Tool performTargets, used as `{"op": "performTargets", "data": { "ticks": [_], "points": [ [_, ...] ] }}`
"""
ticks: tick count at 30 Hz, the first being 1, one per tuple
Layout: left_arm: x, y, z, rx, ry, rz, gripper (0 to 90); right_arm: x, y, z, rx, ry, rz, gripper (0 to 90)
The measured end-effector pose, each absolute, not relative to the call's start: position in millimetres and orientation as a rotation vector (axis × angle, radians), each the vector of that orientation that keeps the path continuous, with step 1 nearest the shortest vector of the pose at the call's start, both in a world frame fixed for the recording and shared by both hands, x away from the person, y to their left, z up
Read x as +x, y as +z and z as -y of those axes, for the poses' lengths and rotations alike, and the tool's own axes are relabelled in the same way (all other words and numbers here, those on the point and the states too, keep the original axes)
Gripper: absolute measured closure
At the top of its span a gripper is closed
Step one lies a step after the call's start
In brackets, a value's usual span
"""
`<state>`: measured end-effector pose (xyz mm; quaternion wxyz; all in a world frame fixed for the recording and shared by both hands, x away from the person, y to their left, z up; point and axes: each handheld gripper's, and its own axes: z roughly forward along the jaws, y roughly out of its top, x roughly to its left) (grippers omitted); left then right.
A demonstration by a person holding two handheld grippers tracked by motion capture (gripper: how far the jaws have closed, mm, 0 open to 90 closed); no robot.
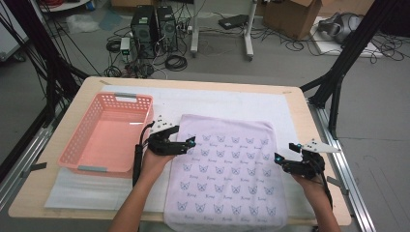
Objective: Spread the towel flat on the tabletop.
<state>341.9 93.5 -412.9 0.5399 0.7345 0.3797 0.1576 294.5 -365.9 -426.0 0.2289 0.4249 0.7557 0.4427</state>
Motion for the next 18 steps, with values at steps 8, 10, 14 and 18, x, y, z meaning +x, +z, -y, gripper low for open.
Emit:
{"op": "performTargets", "data": {
  "ticks": [8, 10, 14, 18],
  "points": [
    [337.1, -413.8, -90.9, 1.808, 0.305, -0.87, 18.3, 285.0, -427.3, 354.7, 1.118, 1.213, -2.123, 20.2],
    [336.5, -413.6, -90.1, 1.813, 0.305, -0.882, 19.0, 285.2, -427.1, 355.2, 1.129, 1.214, -2.118, 20.2],
    [331.8, -415.7, -91.6, 1.753, 0.372, -0.883, 20.8, 285.9, -425.9, 358.1, 1.145, 1.224, -2.107, 20.2],
    [331.6, -420.9, -91.8, 1.763, 0.374, -0.894, 20.3, 288.2, -425.1, 359.9, 1.15, 1.225, -2.104, 20.2]
  ]
}}
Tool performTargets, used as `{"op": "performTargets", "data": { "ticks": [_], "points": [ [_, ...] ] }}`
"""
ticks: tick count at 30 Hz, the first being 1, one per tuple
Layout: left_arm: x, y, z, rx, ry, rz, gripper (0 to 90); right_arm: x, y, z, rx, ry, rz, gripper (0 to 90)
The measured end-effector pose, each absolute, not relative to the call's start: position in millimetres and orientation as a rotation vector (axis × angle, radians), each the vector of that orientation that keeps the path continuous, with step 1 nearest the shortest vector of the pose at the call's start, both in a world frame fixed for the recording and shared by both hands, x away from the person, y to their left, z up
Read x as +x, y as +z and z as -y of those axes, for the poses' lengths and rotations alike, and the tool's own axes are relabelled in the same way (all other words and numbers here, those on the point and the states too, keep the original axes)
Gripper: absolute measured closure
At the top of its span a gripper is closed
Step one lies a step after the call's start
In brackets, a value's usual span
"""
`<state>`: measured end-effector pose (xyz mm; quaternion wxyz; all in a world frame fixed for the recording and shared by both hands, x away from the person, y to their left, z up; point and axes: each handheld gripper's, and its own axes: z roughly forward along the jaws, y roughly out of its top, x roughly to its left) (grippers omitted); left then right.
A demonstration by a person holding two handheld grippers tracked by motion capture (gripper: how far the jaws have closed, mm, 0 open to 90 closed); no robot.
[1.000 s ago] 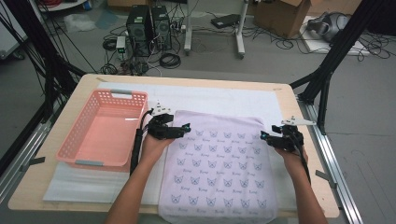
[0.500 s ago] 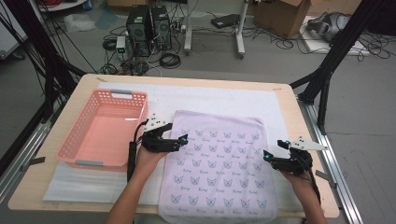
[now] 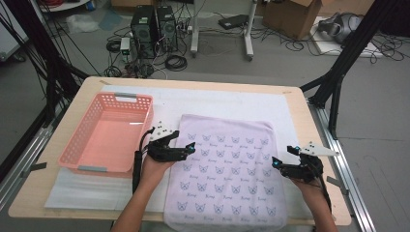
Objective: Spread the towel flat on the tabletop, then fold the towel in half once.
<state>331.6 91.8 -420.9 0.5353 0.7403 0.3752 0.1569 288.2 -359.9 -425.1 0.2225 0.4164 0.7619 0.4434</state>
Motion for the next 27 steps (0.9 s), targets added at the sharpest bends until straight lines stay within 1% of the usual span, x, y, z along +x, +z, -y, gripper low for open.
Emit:
{"op": "performTargets", "data": {
  "ticks": [5, 11, 17, 19, 25, 26, 27],
  "points": [
    [334.9, -422.8, -92.8, 1.744, 0.375, -0.924, 18.3, 295.3, -424.7, 359.0, 1.172, 1.217, -2.095, 20.1],
    [337.7, -424.3, -96.9, 1.738, 0.375, -0.954, 18.5, 307.0, -426.2, 351.7, 1.182, 1.208, -2.109, 20.2],
    [345.9, -429.0, -96.5, 1.766, 0.388, -0.997, 19.2, 322.1, -427.2, 342.7, 1.215, 1.189, -2.109, 20.1],
    [349.6, -432.2, -96.6, 1.782, 0.411, -1.012, 22.1, 328.9, -428.6, 341.4, 1.233, 1.172, -2.108, 20.1],
    [363.5, -439.7, -95.7, 1.826, 0.417, -1.1, 25.8, 344.4, -437.1, 342.2, 1.315, 1.111, -2.116, 20.3],
    [365.3, -441.0, -95.5, 1.827, 0.43, -1.117, 26.8, 346.9, -439.1, 342.6, 1.333, 1.089, -2.118, 21.1],
    [367.8, -442.0, -95.6, 1.851, 0.427, -1.143, 29.3, 348.3, -440.5, 342.9, 1.36, 1.065, -2.116, 24.4]
  ]
}}
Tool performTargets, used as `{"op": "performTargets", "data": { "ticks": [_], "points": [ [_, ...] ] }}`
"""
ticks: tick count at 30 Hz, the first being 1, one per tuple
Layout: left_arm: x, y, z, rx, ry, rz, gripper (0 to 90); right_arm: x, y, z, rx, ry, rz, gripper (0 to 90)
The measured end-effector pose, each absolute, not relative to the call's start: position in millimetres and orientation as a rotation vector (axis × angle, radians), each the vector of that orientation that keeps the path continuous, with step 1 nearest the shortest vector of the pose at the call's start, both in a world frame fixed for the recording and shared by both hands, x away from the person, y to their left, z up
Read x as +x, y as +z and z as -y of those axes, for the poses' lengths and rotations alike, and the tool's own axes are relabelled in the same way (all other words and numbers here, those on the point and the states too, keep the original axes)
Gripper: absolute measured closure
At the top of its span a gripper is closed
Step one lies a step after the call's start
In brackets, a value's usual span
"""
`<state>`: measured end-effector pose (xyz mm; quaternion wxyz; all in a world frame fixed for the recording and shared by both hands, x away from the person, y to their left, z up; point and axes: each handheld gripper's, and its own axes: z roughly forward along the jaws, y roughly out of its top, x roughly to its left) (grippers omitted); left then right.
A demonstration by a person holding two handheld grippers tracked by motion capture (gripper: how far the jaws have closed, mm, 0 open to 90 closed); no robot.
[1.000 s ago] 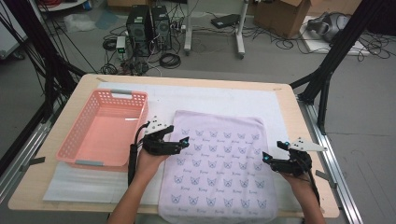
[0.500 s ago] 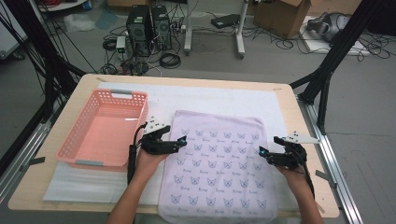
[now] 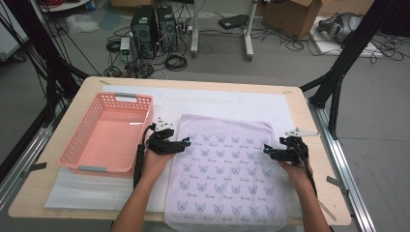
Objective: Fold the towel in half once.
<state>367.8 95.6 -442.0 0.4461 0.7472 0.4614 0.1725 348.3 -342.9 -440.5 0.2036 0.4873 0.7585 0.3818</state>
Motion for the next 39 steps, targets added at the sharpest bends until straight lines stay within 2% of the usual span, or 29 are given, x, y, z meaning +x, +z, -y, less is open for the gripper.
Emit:
{"op": "performTargets", "data": {
  "ticks": [5, 9, 10, 13, 15, 17, 19, 23, 27, 39],
  "points": [
    [373.7, -450.1, -95.2, 1.922, 0.415, -1.195, 34.5, 353.2, -445.6, 344.9, 1.414, 1.004, -2.127, 38.7],
    [372.6, -449.5, -94.2, 1.95, 0.456, -1.187, 38.5, 353.5, -446.4, 340.8, 1.393, 0.952, -2.146, 45.0],
    [372.2, -449.4, -93.6, 1.956, 0.468, -1.185, 40.7, 353.5, -445.8, 340.1, 1.4, 0.947, -2.144, 49.0],
    [369.7, -449.2, -91.8, 1.98, 0.498, -1.161, 49.3, 353.7, -443.9, 338.7, 1.405, 0.947, -2.158, 66.5],
    [367.9, -449.4, -91.1, 1.99, 0.487, -1.128, 60.1, 354.5, -443.4, 338.4, 1.406, 0.962, -2.175, 78.7],
    [367.2, -448.5, -90.1, 1.991, 0.463, -1.127, 69.6, 355.2, -442.8, 337.4, 1.406, 0.963, -2.185, 83.6],
    [366.5, -447.8, -87.6, 1.995, 0.451, -1.13, 86.4, 357.2, -441.5, 336.7, 1.394, 0.948, -2.201, 85.2],
    [370.3, -442.8, -92.0, 1.914, 0.482, -1.197, 88.0, 362.8, -438.3, 339.9, 1.387, 0.908, -2.165, 86.9],
    [374.0, -429.0, -99.5, 1.81, 0.476, -1.221, 88.2, 367.2, -429.8, 353.2, 1.458, 1.013, -2.049, 88.4],
    [353.1, -417.3, -110.5, 1.79, 0.385, -1.18, 88.0, 338.7, -418.3, 358.0, 1.387, 1.15, -2.071, 88.3]
  ]
}}
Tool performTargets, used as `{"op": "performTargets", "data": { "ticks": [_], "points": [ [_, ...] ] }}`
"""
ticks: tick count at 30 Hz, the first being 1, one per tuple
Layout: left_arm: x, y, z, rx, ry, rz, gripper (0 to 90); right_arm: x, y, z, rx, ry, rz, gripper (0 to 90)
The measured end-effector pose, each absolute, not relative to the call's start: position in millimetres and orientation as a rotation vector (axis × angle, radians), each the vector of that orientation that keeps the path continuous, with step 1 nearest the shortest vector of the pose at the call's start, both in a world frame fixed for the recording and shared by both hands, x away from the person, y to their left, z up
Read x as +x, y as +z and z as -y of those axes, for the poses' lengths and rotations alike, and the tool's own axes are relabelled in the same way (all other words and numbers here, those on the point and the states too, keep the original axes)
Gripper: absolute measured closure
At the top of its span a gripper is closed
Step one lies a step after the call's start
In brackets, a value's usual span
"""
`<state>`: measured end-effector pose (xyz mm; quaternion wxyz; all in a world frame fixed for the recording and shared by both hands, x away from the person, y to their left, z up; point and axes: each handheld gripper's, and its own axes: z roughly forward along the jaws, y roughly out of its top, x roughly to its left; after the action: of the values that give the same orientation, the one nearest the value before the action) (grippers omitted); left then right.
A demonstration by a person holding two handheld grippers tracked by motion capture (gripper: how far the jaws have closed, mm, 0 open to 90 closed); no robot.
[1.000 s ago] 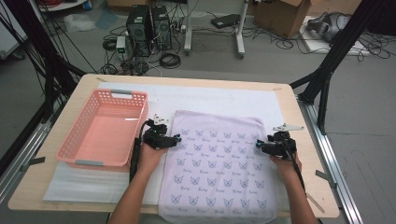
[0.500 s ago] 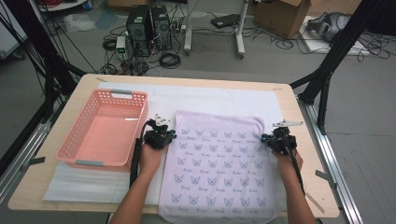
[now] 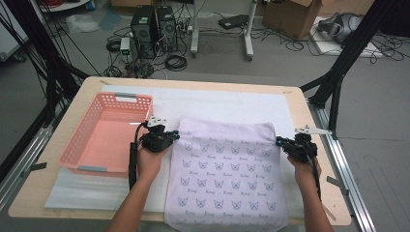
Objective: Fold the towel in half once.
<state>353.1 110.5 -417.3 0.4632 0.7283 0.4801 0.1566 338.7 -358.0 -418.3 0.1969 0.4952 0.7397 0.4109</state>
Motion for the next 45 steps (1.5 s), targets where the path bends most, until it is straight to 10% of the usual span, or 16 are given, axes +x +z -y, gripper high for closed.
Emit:
{"op": "performTargets", "data": {
  "ticks": [25, 32, 45],
  "points": [
    [262.9, -434.6, -125.3, 1.841, 0.28, -1.029, 81.7, 238.4, -426.9, 363.0, 1.296, 1.199, -2.163, 86.2],
    [288.6, -425.8, -115.5, 1.856, 0.304, -1.064, 46.1, 259.9, -420.1, 359.4, 1.415, 1.151, -2.067, 55.6],
    [343.1, -446.8, -96.3, 1.911, 0.302, -1.204, 49.7, 327.7, -435.8, 339.7, 1.539, 0.954, -2.159, 51.9]
  ]
}}
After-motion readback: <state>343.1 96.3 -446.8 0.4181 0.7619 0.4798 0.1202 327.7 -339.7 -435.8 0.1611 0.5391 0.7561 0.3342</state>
